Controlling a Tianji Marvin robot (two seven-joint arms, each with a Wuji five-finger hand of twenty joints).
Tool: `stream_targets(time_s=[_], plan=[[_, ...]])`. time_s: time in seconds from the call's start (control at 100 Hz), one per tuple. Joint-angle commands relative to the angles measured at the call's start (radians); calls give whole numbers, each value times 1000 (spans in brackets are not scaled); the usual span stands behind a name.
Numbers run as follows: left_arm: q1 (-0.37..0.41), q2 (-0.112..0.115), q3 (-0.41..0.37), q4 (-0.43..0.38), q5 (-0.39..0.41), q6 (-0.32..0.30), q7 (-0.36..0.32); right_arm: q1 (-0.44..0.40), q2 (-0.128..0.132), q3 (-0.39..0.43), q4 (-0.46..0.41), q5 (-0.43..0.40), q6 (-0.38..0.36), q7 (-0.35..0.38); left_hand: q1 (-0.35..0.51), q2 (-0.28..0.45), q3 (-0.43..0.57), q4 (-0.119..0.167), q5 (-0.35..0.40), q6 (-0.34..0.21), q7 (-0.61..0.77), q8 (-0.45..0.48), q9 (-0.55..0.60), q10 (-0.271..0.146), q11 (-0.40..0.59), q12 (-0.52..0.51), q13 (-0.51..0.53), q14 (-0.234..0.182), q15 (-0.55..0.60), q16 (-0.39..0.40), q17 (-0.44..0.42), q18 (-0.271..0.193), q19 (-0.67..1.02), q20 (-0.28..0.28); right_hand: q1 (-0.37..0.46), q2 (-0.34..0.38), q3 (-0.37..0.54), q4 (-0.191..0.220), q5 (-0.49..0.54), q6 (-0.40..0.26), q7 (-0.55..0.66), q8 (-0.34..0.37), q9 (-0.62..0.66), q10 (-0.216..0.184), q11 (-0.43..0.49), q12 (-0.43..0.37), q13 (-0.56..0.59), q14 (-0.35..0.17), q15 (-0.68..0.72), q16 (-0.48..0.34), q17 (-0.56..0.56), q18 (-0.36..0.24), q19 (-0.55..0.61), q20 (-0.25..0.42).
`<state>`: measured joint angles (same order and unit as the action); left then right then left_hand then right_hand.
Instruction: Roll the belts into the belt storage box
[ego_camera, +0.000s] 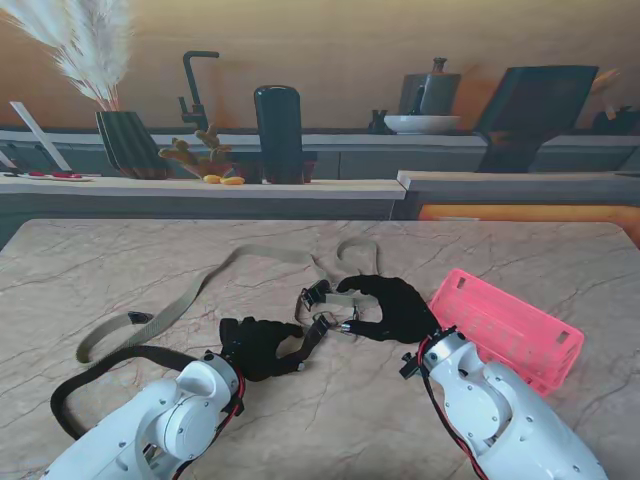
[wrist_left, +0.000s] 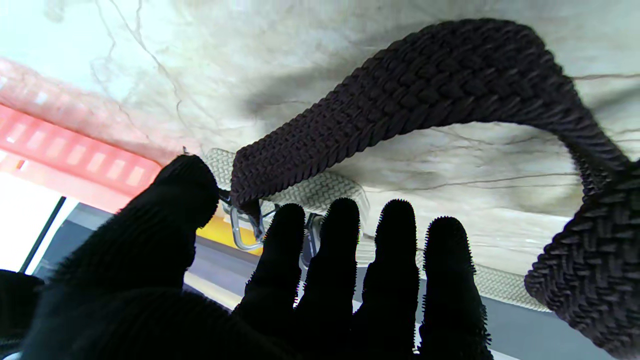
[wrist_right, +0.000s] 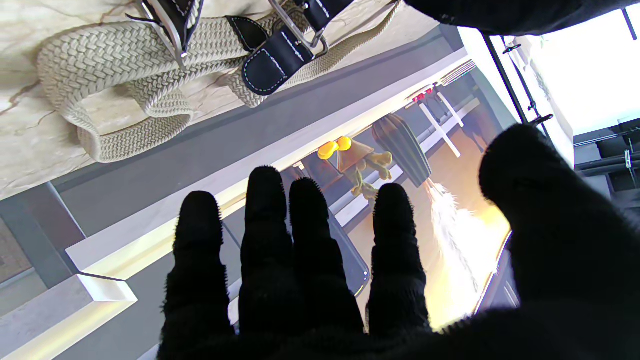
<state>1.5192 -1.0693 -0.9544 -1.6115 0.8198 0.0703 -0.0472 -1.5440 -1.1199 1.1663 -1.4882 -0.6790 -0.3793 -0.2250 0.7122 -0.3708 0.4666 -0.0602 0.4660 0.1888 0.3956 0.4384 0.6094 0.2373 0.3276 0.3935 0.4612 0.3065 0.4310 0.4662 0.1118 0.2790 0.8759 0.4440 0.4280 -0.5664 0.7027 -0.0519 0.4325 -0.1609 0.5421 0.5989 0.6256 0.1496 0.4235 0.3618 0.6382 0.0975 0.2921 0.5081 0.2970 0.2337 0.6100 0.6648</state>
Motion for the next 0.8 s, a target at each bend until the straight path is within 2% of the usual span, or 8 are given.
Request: stream_targets(time_s=[0.0,0.1,0.26,0.31,0.44,0.61,0.68,0.79], plan=[[1,-4,7,13,11,14,7,-5,-5,-1,-7,-3,2,-3,8,-45,44,9,22,0,58,21,35,1,33,14,28,1,25,20,13,14,41,24,-27,18,-3,-6,6,-13,0,-4,14,-23,6,9,11,-23,11,9,4,-19,21,16],[-2,2,7,9,14,27,-30,-4,-5,-3,-7,4,6,3,33,-11,50,4,37,-20,102,38,63,-11,52,22,43,8,54,37,16,22,63,36,-26,20,-6,-6,5,-13,-1,-4,15,-22,7,9,11,-22,12,11,3,-18,22,16],[-1,-1,9,13,11,36,-16,-3,-5,-4,-6,9,11,10,74,2,69,5,94,-49,184,71,144,-19,102,50,113,6,117,70,63,28,130,70,-26,27,-13,-5,4,-14,-3,-5,16,-23,6,9,11,-20,13,12,2,-16,23,16],[-1,0,10,13,19,34,-16,-3,-5,-4,-6,11,12,10,92,-22,75,-6,111,-61,209,84,174,-23,113,55,145,4,132,74,90,25,150,78,-26,28,-14,-4,5,-15,-2,-5,17,-22,6,9,12,-19,14,13,2,-16,23,16],[-2,2,10,10,17,37,-26,-3,-6,-5,-6,17,13,11,170,-85,70,-60,144,-97,275,97,240,-30,147,66,207,1,184,84,133,33,205,104,-27,33,-18,-3,4,-13,-4,-6,18,-22,6,9,12,-19,15,14,2,-17,24,16],[-13,6,21,15,23,29,-46,-3,-7,-4,-5,18,17,11,232,-118,50,-67,156,-133,361,68,284,-45,179,80,253,-4,233,99,170,39,248,124,-26,40,-25,-2,6,-13,-4,-6,21,-21,6,10,14,-18,16,15,2,-14,24,16],[-18,7,28,20,20,29,-52,-3,-7,-4,-6,21,19,12,264,-108,49,-63,174,-148,419,60,342,-54,181,201,292,-9,288,136,200,39,292,143,-26,47,-28,-1,6,-14,-5,-6,22,-21,6,10,13,-18,16,16,2,-15,24,16],[-25,1,37,36,6,30,-26,-2,-7,-4,-5,23,21,13,302,-86,114,-68,243,-120,524,24,470,-45,249,258,418,-6,415,189,303,60,410,186,-27,53,-34,-1,6,-13,-5,-6,21,-21,5,9,13,-19,17,16,1,-15,24,17]])
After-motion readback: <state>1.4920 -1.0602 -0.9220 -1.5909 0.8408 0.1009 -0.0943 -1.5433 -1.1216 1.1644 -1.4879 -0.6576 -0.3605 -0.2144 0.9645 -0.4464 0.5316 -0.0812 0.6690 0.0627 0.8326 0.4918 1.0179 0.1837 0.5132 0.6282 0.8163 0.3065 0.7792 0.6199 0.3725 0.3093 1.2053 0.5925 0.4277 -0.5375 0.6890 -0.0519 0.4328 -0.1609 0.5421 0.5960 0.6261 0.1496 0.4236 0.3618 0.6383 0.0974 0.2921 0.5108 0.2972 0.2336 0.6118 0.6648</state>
